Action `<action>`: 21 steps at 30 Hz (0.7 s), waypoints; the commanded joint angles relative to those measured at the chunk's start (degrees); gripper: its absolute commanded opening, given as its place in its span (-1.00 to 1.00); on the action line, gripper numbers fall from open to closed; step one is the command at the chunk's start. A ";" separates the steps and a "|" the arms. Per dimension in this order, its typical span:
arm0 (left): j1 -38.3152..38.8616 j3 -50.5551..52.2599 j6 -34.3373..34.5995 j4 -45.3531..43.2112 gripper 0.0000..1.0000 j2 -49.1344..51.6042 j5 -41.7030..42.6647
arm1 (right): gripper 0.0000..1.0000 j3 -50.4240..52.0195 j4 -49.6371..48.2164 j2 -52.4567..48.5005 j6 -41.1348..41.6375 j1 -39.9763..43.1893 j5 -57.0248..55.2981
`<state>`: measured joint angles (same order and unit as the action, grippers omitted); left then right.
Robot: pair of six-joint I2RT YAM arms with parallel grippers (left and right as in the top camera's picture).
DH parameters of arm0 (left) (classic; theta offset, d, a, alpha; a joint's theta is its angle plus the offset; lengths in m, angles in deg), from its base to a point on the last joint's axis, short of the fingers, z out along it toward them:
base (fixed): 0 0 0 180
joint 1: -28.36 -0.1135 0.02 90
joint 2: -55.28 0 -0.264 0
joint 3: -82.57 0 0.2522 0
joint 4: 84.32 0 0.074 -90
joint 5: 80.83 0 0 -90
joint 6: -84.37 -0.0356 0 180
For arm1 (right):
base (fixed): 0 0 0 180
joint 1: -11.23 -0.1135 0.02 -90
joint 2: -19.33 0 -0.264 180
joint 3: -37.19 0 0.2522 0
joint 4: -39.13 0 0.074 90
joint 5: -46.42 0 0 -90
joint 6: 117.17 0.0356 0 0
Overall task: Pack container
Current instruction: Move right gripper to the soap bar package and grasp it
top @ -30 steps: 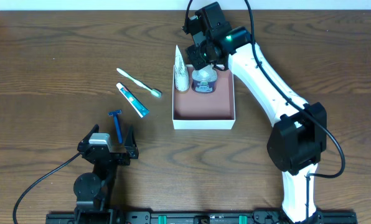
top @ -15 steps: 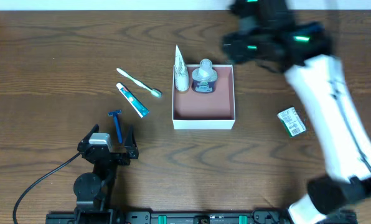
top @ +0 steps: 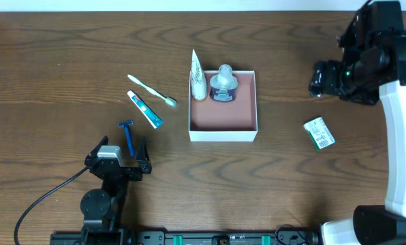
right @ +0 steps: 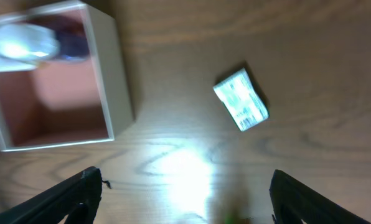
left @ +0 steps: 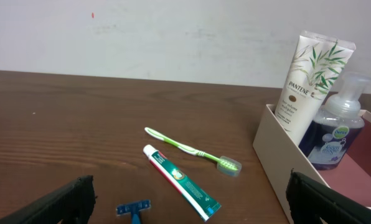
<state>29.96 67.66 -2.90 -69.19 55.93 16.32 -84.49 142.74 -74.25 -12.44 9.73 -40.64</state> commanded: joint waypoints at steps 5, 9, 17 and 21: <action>-0.20 0.92 -0.76 2.01 0.96 -0.02 1.22 | 0.84 17.49 -7.04 -0.39 8.26 3.65 -0.59; -0.20 0.92 -0.79 2.01 0.96 -0.02 1.22 | 0.90 27.41 -15.10 -0.39 12.26 5.27 -0.57; -0.20 0.92 -0.79 2.01 0.96 -0.02 1.22 | 0.99 42.21 -30.21 -0.39 16.83 6.75 -0.31; -0.20 0.92 -0.79 2.01 0.96 -0.02 1.22 | 0.98 46.95 -36.89 -0.39 16.98 6.80 -0.39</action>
<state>29.96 67.66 -2.90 -69.19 55.93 16.32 -39.96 108.16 -74.53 2.66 16.12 -40.77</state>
